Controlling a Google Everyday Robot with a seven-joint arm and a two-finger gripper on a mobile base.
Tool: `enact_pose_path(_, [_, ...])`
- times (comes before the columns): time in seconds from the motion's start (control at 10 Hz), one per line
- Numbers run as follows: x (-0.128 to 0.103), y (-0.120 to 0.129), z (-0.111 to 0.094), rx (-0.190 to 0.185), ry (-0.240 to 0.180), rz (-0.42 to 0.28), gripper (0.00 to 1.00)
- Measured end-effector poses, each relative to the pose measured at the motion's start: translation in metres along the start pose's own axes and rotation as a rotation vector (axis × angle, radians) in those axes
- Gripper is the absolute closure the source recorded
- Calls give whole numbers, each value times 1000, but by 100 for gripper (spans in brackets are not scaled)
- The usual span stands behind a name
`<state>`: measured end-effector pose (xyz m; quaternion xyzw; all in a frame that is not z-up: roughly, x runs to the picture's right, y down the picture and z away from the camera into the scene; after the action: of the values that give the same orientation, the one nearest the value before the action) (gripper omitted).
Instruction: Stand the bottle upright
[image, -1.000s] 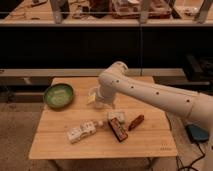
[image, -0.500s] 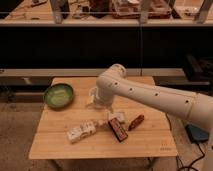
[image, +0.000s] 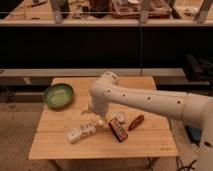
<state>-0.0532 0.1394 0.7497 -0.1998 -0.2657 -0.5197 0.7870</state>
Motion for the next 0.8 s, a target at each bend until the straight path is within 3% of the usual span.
enact_pose_path(0.3, [-9, 1, 22, 3, -26, 64, 22])
enact_pose_path(0.5, [-11, 0, 47, 35, -39, 136, 22])
enact_pose_path(0.8, [-11, -1, 49, 40, -40, 143, 22])
